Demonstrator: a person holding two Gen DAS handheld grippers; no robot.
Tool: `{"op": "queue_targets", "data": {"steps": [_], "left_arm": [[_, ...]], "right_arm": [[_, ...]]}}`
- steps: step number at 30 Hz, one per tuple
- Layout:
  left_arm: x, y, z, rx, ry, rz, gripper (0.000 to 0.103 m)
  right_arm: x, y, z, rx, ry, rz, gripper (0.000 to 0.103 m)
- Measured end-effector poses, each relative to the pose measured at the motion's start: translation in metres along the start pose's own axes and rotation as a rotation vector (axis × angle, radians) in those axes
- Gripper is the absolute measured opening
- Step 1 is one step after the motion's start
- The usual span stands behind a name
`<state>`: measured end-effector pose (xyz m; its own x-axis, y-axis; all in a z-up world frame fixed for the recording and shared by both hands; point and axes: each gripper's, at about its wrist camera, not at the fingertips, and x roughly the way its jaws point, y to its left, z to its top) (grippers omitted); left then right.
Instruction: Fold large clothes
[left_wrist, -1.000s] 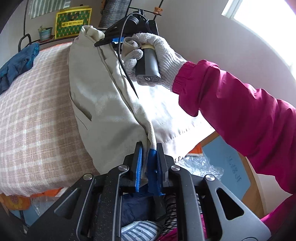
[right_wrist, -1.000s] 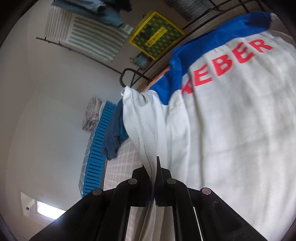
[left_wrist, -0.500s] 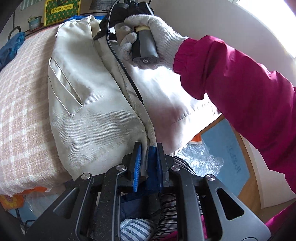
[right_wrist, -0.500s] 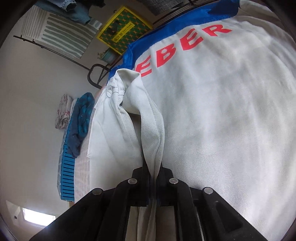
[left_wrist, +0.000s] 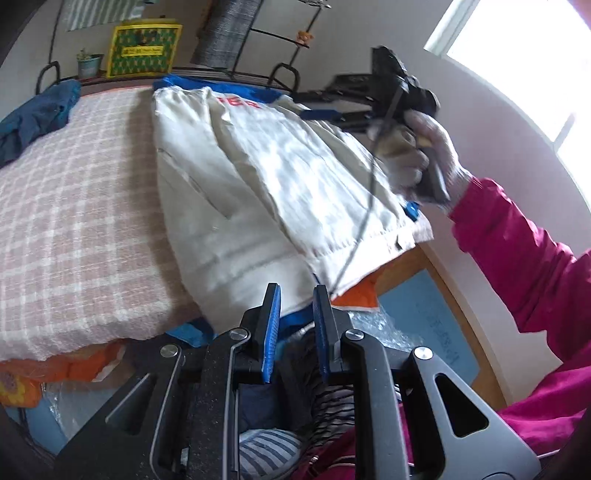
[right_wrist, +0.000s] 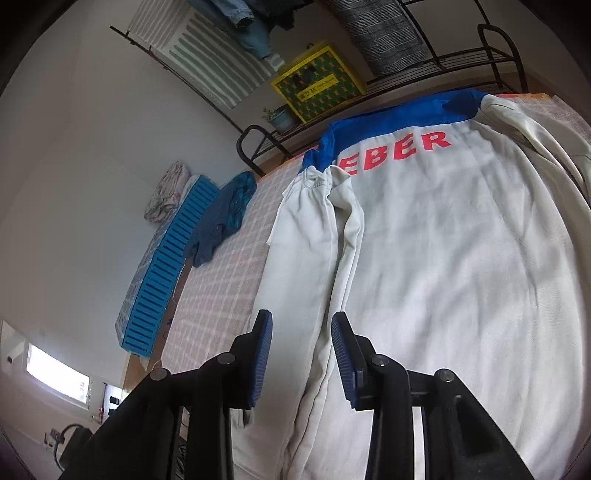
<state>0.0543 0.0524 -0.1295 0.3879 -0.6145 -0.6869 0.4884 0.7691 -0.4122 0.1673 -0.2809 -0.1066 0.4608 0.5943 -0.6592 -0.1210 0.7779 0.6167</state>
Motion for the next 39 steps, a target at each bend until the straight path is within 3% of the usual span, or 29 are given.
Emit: {"op": "queue_targets", "data": {"steps": [3, 9, 13, 17, 22, 24, 26, 27, 31, 34, 39], "left_arm": [[0.008, 0.022, 0.01, -0.072, -0.01, -0.001, 0.015], [0.052, 0.024, 0.017, -0.045, 0.004, 0.022, 0.015], [0.07, 0.022, 0.015, -0.037, 0.037, 0.017, 0.015], [0.083, 0.022, 0.01, -0.031, 0.07, 0.018, 0.015], [0.089, 0.026, 0.011, -0.042, 0.086, 0.0, 0.015], [0.092, 0.025, 0.01, -0.024, 0.096, 0.001, 0.015], [0.097, 0.023, 0.009, -0.009, 0.106, -0.001, 0.015], [0.099, 0.022, 0.009, -0.01, 0.11, -0.007, 0.015], [0.105, 0.015, 0.005, -0.015, 0.124, -0.045, 0.015], [0.113, 0.0, -0.003, 0.047, 0.154, -0.032, 0.015], [0.129, -0.005, -0.014, 0.073, 0.223, -0.042, 0.015]], "right_arm": [[0.013, 0.004, 0.002, -0.02, 0.021, 0.004, 0.04], [0.077, 0.0, 0.036, 0.023, 0.083, 0.034, 0.045], [0.13, -0.012, 0.063, 0.055, 0.137, -0.004, 0.05], [0.171, -0.033, 0.081, 0.082, 0.149, -0.099, 0.05], [0.193, -0.053, 0.092, 0.164, 0.115, -0.012, 0.048], [0.2, -0.049, 0.096, 0.129, 0.121, 0.005, 0.037], [0.205, -0.043, 0.097, 0.078, 0.124, -0.024, 0.006], [0.206, -0.039, 0.098, 0.054, 0.118, -0.052, 0.002], [0.184, -0.021, 0.104, -0.012, 0.081, -0.128, 0.0], [0.157, -0.023, 0.112, -0.027, 0.018, -0.162, 0.0], [0.191, -0.046, 0.102, -0.05, 0.1, -0.274, 0.0]]}}
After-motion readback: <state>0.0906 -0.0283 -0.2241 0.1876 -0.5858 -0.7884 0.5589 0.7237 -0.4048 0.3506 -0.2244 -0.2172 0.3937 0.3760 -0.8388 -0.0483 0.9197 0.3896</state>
